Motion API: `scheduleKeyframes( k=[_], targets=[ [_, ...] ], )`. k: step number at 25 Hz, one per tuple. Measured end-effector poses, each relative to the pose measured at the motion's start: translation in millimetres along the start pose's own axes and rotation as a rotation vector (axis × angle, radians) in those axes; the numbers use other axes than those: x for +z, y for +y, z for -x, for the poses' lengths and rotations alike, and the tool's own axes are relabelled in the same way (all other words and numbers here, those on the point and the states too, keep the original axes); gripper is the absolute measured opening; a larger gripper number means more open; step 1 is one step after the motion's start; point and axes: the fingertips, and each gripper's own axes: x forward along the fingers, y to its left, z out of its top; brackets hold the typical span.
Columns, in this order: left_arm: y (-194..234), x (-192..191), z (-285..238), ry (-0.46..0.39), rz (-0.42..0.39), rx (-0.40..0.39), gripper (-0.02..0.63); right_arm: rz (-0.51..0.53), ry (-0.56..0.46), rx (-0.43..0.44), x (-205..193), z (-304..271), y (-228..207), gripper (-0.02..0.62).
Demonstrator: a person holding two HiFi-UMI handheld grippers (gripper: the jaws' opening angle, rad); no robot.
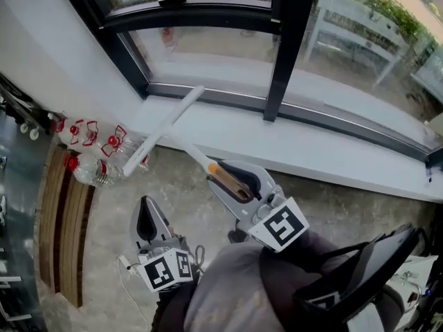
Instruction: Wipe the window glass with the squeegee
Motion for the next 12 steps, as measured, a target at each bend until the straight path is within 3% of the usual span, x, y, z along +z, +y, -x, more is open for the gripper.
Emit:
scheduleKeyframes(
  k=[4, 12],
  targets=[
    [6.3, 18.8, -49.9, -0.018, -0.013, -0.006, 0.0, -0.008, -0.01, -0.041, 11.7, -27.6, -33.8, 0.13],
    [4.2, 68.5, -215.3, -0.14, -0.017, -0.048, 0.0, 0.039, -0.069, -0.098, 26.2, -119.5, -137.5, 0.13]
  ],
)
